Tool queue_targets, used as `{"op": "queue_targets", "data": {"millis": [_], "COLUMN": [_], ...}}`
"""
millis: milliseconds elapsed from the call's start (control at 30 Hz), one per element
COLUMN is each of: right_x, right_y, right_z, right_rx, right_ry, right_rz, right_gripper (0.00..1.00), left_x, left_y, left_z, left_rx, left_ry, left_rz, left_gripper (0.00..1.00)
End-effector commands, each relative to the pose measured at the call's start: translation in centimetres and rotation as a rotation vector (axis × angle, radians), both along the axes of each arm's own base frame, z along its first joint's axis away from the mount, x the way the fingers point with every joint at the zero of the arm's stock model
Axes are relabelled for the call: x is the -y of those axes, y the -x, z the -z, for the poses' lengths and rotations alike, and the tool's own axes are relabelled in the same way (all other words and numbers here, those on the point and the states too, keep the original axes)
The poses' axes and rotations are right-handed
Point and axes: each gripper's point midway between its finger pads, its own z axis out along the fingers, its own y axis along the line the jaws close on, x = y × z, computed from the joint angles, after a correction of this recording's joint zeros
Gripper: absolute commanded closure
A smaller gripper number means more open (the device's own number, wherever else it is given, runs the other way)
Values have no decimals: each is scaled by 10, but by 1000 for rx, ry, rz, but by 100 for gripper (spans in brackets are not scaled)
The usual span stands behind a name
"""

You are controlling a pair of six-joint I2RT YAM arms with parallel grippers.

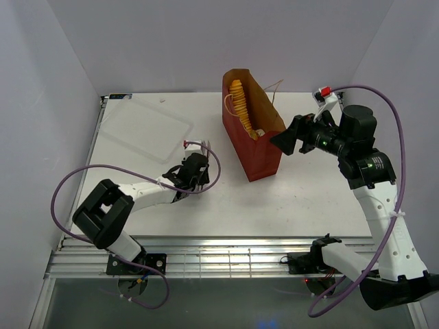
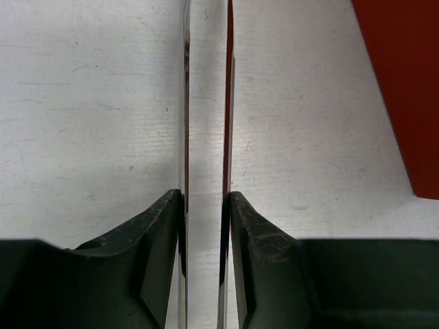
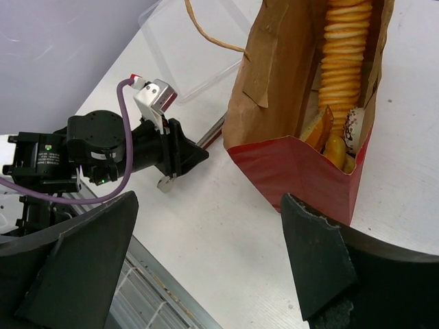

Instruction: Place the fake bread into the paper bag

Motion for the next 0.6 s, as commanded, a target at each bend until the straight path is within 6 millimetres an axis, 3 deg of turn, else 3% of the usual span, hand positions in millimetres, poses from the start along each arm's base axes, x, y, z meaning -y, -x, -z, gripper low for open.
{"op": "queue_targets", "data": {"millis": [0, 167, 233, 400, 500, 567], "right_x": [-4, -4, -4, -5, -3, -3], "right_y": [0, -2, -1, 0, 1, 1], "right_z": [-5, 1, 2, 3, 3, 3], "right_rx": [24, 15, 14, 7, 7, 10], "right_ry": [-22, -17, -16, -16, -11, -6], "right_rz": [-15, -11, -12, -21, -16, -13], "right_gripper": [10, 10, 10, 10, 10, 10], "left_x": [6, 1, 0, -2, -3, -2], "left_y": [-1, 4, 4, 6, 8, 8], "left_z": [2, 16, 19, 27, 28, 24], "left_rx": [3, -22, -27, -44, -52, -43], "left_ry": [32, 9, 6, -10, -7, 5], "left_rz": [0, -11, -12, -16, -21, -19], "left_gripper": [56, 50, 40, 37, 21, 19]}}
